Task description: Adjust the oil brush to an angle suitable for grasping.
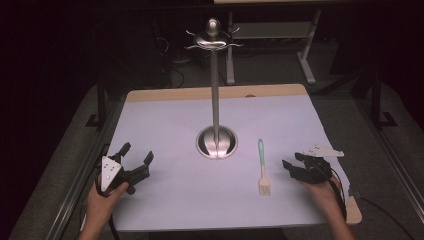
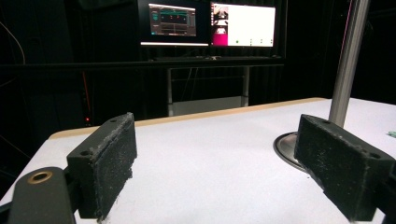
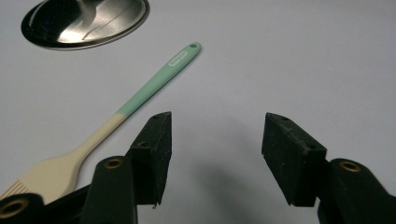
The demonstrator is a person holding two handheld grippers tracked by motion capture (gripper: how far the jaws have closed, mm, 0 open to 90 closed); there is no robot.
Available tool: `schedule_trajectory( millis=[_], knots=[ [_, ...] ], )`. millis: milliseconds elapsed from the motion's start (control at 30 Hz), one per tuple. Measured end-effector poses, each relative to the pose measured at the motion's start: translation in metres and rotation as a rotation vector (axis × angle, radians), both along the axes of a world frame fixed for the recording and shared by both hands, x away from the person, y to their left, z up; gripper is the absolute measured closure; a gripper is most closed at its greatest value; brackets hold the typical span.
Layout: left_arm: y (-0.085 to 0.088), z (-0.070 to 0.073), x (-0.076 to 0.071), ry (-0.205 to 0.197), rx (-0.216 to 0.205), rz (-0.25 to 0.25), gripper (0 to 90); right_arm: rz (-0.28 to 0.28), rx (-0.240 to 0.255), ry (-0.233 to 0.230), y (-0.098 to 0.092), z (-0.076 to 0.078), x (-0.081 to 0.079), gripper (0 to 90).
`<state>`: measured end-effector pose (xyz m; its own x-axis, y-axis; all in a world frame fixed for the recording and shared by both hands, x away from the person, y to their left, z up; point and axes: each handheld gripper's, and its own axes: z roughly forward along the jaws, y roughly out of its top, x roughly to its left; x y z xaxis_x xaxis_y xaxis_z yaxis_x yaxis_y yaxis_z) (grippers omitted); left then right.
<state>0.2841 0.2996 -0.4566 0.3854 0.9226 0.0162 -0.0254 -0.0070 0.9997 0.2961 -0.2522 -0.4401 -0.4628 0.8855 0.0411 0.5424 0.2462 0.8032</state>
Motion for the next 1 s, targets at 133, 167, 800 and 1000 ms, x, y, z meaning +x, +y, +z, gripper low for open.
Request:
schedule_trajectory(
  millis=[133, 167, 800, 1000],
  knots=[
    [0.000, 0.000, 0.000, 0.000, -0.001, 0.000, 12.7, 0.000, -0.021, 0.007, 0.003, 0.001, 0.007, 47.0],
    [0.000, 0.000, 0.000, 0.000, -0.001, 0.000, 12.7, 0.002, -0.022, 0.008, 0.004, 0.002, 0.009, 48.0],
    [0.000, 0.000, -0.001, 0.000, -0.003, -0.007, 13.3, 0.036, -0.043, 0.036, 0.032, 0.012, 0.059, 84.9],
    [0.001, 0.000, -0.001, 0.000, -0.004, -0.009, 13.3, 0.055, -0.027, 0.050, 0.043, 0.007, 0.075, 89.9]
  ],
)
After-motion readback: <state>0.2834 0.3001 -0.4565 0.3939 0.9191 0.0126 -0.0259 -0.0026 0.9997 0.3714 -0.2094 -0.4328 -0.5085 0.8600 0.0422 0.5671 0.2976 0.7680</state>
